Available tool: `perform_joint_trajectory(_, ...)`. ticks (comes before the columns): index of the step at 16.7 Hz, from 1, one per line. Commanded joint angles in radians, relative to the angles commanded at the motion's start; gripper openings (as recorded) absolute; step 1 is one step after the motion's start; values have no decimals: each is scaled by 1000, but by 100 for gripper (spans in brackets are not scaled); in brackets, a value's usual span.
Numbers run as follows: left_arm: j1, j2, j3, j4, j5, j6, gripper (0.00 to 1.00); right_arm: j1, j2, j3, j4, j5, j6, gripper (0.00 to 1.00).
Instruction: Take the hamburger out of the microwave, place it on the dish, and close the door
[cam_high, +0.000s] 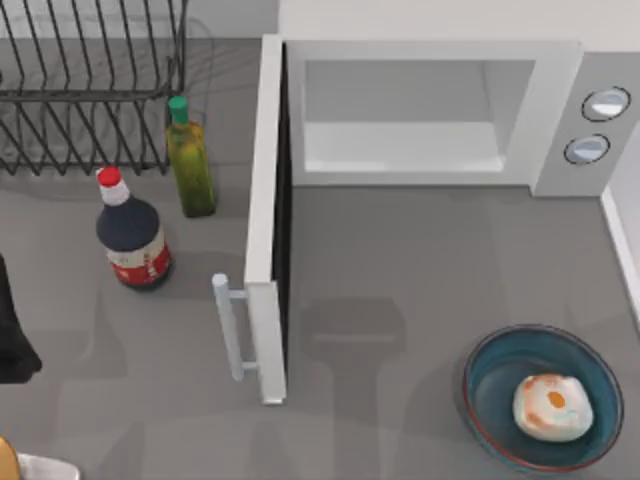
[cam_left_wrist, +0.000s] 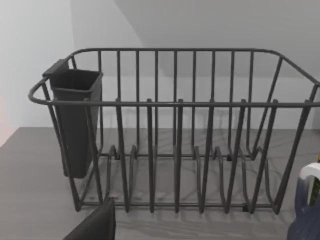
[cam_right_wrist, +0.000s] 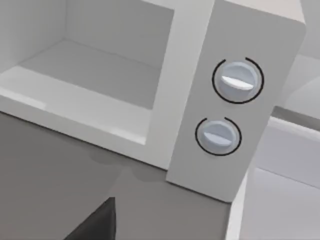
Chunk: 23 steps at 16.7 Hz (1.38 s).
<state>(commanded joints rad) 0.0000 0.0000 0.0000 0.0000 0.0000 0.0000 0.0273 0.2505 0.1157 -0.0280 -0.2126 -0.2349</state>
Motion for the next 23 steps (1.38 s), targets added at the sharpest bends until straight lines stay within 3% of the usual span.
perform_joint_trajectory(5,0,0,0,0,0,0,100,-25,-232,-106,26,195,217,100)
perform_joint_trajectory(11,0,0,0,0,0,0,100,-27,-250,-116,28,213,235,100)
perform_joint_trajectory(23,0,0,0,0,0,0,10,-27,-250,-116,28,213,235,100)
